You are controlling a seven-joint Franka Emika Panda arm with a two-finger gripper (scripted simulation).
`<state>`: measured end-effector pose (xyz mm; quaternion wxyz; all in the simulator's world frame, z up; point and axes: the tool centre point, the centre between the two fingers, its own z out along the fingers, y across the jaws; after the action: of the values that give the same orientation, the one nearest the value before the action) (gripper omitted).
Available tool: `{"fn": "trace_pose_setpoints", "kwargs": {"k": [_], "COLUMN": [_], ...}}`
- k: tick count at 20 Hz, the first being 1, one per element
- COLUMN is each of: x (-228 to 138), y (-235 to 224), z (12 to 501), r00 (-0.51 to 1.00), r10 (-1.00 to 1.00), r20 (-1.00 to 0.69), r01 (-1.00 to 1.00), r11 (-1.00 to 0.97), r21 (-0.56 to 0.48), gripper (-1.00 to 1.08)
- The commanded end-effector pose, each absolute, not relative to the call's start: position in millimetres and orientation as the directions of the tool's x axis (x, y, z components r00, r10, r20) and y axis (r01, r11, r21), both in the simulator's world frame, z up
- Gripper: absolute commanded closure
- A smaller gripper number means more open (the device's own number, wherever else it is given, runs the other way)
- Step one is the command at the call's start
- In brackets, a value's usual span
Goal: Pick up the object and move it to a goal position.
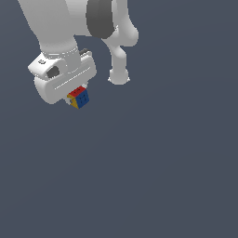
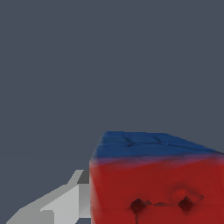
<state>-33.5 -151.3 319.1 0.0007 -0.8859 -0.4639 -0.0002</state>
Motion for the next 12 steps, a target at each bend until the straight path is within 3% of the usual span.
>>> {"fn": "trace_pose_setpoints", "kwargs": {"k": [1,12], "x": [-37,-48], "y": [-156,-177], "z": [348,452], "r00": [0.569,0.570], "r10": [0.822,0.822], "r20": [0.001,0.001], "r01": [0.822,0.822], "r11": [-0.569,-0.570], "r21": [0.000,0.000], "gripper": [1.08,1.08]}}
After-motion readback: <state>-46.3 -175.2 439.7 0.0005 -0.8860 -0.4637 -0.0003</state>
